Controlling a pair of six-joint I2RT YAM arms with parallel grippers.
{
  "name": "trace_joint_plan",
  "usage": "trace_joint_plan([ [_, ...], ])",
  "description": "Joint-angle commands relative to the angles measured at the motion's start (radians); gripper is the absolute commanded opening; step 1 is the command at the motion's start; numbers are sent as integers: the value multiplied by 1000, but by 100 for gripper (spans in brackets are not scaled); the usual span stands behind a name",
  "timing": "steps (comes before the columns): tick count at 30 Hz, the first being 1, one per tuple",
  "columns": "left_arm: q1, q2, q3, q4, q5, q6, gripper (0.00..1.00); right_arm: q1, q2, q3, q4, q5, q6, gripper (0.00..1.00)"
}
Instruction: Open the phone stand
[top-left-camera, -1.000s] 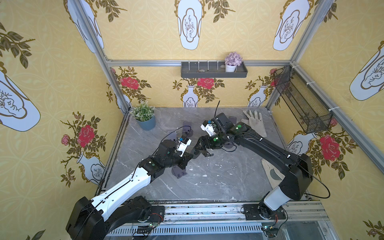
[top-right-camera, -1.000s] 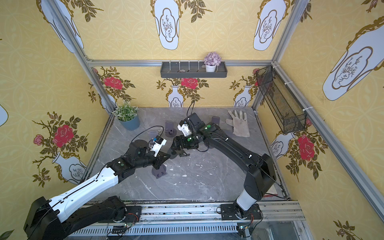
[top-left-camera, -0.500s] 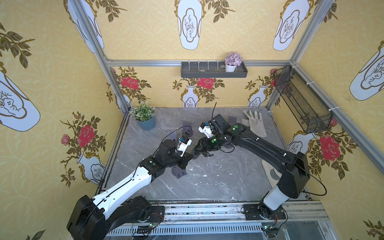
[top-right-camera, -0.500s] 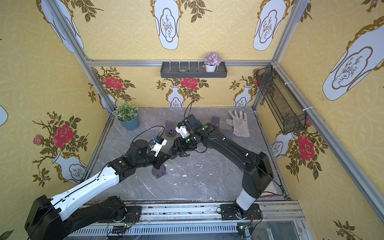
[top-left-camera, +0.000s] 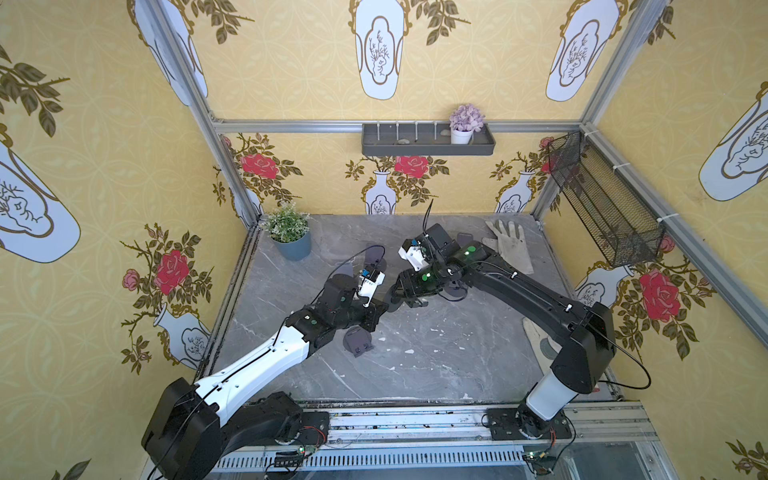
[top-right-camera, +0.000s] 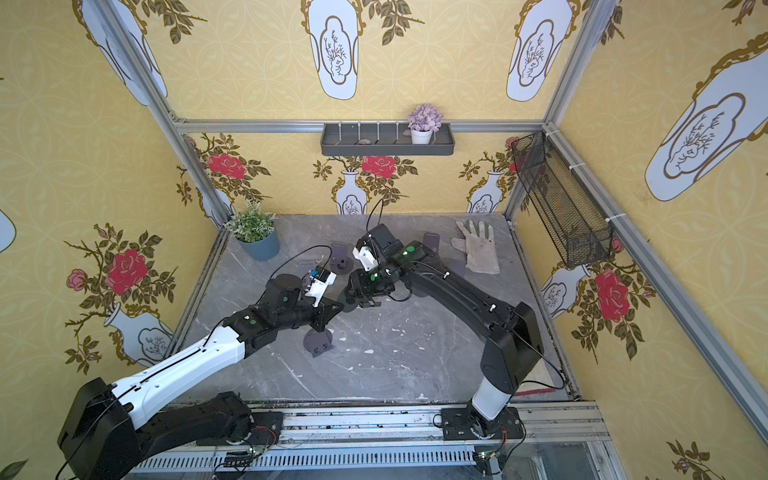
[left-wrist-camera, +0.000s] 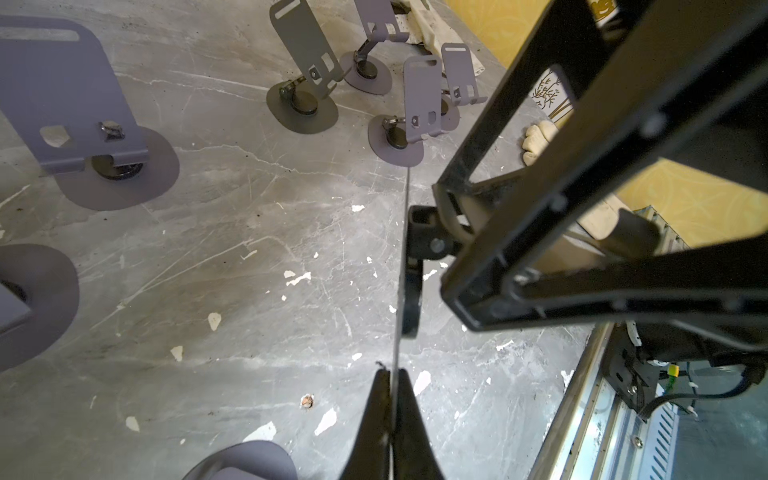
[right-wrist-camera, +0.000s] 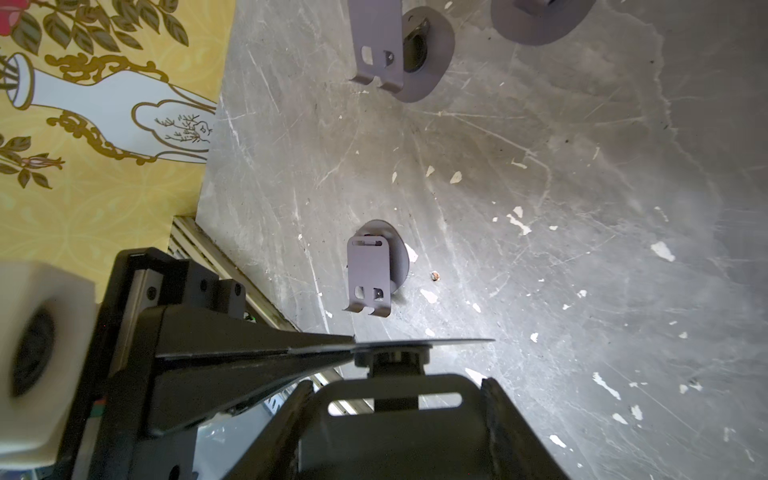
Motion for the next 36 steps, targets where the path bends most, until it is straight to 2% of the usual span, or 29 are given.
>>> trace_joint_plan([
  [1, 0, 40, 13, -37, -42, -64, 0, 2, -13, 23, 38, 61, 42, 38],
  [8, 5, 105, 22, -47, -120, -164, 0, 2, -51, 43, 31, 204, 78, 36],
  [12, 26, 141, 25, -49, -129, -222, 0, 2, -69, 54, 16, 246, 82, 36],
  [18, 66, 167, 16, -34, -120, -296, 0, 2, -110, 44, 6, 282, 89, 36],
  [31, 73, 249, 65, -72, -122, -368, 0, 18, -182, 4, -9, 325, 109, 35],
  [36, 111, 265, 68, -67, -116, -387, 0, 25, -206, -2, -25, 351, 114, 35],
])
